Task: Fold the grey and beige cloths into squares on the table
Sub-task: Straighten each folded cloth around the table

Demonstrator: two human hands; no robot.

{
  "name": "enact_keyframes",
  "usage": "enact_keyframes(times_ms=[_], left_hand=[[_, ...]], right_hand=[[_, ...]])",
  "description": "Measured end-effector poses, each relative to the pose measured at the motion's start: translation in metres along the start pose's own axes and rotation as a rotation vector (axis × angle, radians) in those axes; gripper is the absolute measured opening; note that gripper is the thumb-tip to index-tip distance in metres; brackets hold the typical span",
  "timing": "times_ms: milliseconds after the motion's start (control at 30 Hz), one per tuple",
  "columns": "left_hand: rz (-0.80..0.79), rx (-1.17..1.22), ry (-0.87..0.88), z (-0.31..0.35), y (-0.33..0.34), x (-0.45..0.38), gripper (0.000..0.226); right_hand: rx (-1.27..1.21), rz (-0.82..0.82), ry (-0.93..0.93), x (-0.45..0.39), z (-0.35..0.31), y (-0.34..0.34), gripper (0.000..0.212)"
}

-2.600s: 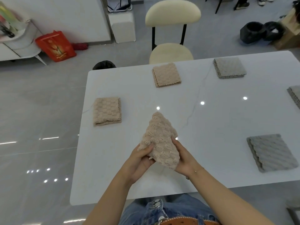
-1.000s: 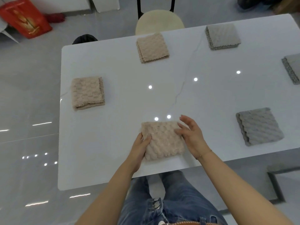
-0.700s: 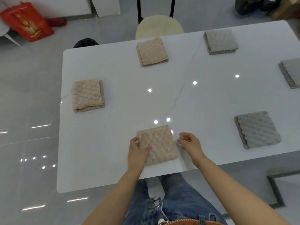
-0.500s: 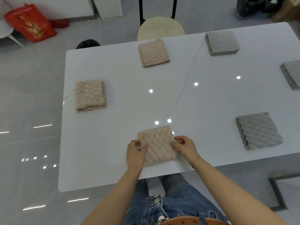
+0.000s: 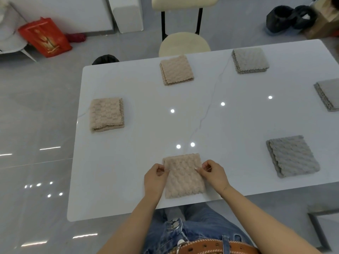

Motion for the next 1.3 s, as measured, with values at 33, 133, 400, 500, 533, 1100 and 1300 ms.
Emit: enact_keyframes(times_ms=[33,133,400,500,533,1100,1300], left_hand=[[0.0,0.008,-0.008,-0.002,0.0,-0.001,0.006],[-0.002,-0.013,-0.013,-0.002,0.0,-0.006,0.01],[-0.037,-0.072,-0.02,-0.003,0.006,-0.016,0.013],[0.041,-0.136,0.064,0.001,0.0,-0.008,0.028],[0.111,-0.205,0.168,0.006,-0.003,-0.003,0.037],[-0.13,-0.915,0.416,-0.019,0.054,0.005,0.063],[-0.133,0.013,0.069,-0.008,0.027,0.021,0.062]], right_hand=[[-0.008,0.004,-0.001,-0.001,-0.001,0.001,0.023],[0.01,0.001,0.026,-0.005,0.002,0.006,0.025],[0.099,-0.008,0.065,-0.011,0.003,0.011,0.024],[0.259,0.036,-0.047,-0.003,-0.008,0.005,0.022],[0.352,0.061,-0.157,0.001,-0.015,0.002,0.028],[0.572,-0.372,-0.543,0.009,-0.013,0.048,0.068],[0.15,-0.024,-0.213,0.012,0.004,0.004,0.051]])
Point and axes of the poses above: each hand's wrist, its own x-axis away from the middle knuckle, its own y-axis out of the palm, z = x × y, the point moved 7 cm from there along -x, towards the middle knuckle, and after that the axes turned 10 degrees about -y, right-handed, at the moved point
